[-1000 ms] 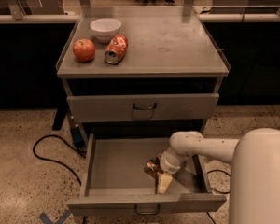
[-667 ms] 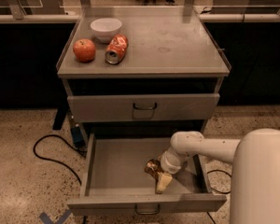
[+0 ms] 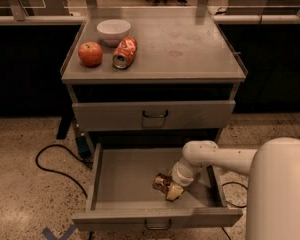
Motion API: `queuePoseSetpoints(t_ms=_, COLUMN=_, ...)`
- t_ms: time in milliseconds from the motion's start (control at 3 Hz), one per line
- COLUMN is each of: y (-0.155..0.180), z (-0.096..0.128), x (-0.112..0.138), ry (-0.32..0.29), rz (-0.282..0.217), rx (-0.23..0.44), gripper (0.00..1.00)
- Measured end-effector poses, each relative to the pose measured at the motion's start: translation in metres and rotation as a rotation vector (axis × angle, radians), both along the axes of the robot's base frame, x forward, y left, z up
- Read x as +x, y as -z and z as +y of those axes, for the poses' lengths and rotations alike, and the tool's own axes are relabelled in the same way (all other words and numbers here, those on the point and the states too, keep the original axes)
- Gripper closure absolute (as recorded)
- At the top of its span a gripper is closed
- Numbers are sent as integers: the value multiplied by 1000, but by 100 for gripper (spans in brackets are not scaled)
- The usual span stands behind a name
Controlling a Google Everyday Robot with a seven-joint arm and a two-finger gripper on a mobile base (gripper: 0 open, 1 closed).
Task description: Pick orange can from middle drawer and place on counter
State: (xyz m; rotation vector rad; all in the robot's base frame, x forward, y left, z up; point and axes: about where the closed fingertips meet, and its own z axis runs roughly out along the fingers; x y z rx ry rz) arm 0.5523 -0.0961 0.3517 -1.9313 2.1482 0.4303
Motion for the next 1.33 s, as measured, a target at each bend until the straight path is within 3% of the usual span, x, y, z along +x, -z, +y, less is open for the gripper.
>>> queuePoseSetpoints(t_ms=333, y=0, z=0, x=0, ry=0, rz=0, rx=0, gripper=88)
queuePoseSetpoints(t_ms=667, y=-32, z=-1, x=-12, ry=-12, rz=-32, rx=-3, gripper=100)
queuePoseSetpoints(t_ms=1000, y=-94, z=-4, x=-39, ry=-22, rz=-131, rx=-11, gripper=100)
queuePoseSetpoints(t_ms=1333, y=-156, z=-6, x=-86, ry=-43, rz=-218, rx=-21, gripper=100)
